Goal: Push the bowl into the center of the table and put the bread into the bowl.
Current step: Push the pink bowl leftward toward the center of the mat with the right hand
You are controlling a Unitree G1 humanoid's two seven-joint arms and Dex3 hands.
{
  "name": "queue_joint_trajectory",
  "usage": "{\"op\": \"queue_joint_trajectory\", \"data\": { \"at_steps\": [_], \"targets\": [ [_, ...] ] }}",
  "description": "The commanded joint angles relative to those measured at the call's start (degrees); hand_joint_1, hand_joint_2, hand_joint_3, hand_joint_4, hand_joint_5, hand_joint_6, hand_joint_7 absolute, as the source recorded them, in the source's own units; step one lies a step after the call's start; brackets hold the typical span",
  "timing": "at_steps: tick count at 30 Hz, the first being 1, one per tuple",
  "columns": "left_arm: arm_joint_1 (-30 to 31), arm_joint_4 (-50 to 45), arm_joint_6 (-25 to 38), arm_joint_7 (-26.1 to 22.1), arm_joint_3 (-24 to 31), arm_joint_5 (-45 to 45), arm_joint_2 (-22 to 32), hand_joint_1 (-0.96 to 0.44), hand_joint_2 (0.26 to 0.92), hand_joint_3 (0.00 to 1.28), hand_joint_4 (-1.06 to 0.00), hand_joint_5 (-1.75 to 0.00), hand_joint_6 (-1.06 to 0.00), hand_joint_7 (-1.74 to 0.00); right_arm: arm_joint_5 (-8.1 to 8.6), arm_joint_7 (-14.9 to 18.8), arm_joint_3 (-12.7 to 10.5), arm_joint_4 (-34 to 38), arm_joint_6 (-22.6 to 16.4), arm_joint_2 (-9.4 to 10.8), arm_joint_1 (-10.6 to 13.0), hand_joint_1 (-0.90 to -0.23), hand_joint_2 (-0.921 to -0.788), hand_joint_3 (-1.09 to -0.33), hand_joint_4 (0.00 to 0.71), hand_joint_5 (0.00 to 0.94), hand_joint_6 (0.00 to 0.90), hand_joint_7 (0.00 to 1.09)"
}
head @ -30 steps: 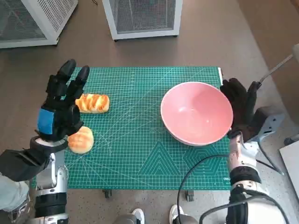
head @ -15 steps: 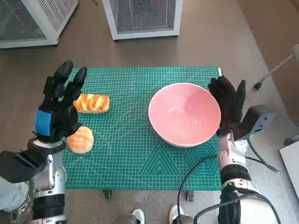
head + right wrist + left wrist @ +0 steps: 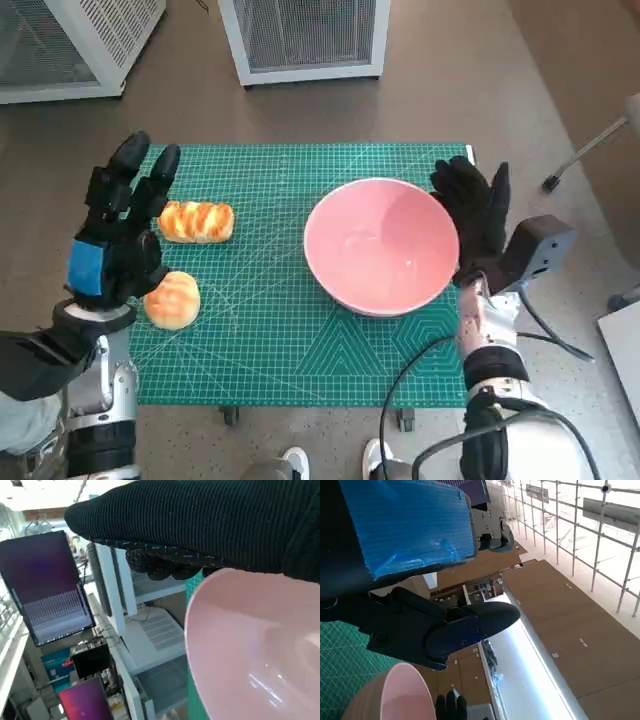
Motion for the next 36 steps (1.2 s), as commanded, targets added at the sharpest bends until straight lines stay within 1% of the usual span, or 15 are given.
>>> {"op": "queue_joint_trajectory", "data": {
  "at_steps": [1,7,12,16,24,31,36],
  "targets": [
    [0.9,-1.2,-0.1,0.6,0.6,0.3,0.7,-0.69,0.921,0.63,-0.23,-0.02,0.00,-0.45,-0.66,-0.5,0.6,0.8,1.5,1.8,-0.4,-0.679,-0.921,-0.895,0.157,0.000,0.135,0.21],
    [1.4,-1.6,0.1,1.2,0.8,0.3,0.8,-0.69,0.921,0.63,-0.23,-0.02,0.00,-0.46,-1.30,-1.2,1.3,0.9,2.0,2.9,-1.3,-0.661,-0.921,-0.900,0.156,0.000,0.134,0.21],
    [1.8,-2.6,0.7,1.9,1.0,0.3,0.7,-0.69,0.921,0.63,-0.23,-0.02,0.00,-0.48,-0.76,-1.3,1.0,0.9,3.0,4.1,-2.1,-0.653,-0.921,-0.903,0.156,0.000,0.133,0.21],
    [2.3,-3.3,1.1,2.4,0.9,0.3,0.7,-0.69,0.921,0.63,-0.24,-0.03,0.00,-0.49,-0.54,-1.4,0.8,1.0,3.7,5.0,-2.7,-0.660,-0.921,-0.892,0.162,0.003,0.132,0.21],
    [3.5,-5.1,2.1,3.2,1.0,0.1,0.5,-0.70,0.921,0.63,-0.24,-0.03,0.00,-0.50,-0.54,-1.4,0.5,1.2,4.8,6.3,-3.5,-0.652,-0.921,-0.875,0.167,0.004,0.133,0.21],
    [4.5,-7.1,3.3,3.9,0.9,-0.1,0.4,-0.70,0.921,0.62,-0.24,-0.02,0.00,-0.50,-1.02,-1.9,0.8,1.3,5.2,6.5,-3.9,-0.666,-0.921,-0.862,0.171,0.005,0.134,0.21],
    [5.1,-8.2,3.9,4.3,0.9,0.0,0.3,-0.70,0.921,0.62,-0.23,-0.02,0.00,-0.51,-1.17,-1.8,0.8,1.2,5.3,5.4,-4.0,-0.655,-0.921,-0.861,0.172,0.004,0.148,0.22]
  ]
}}
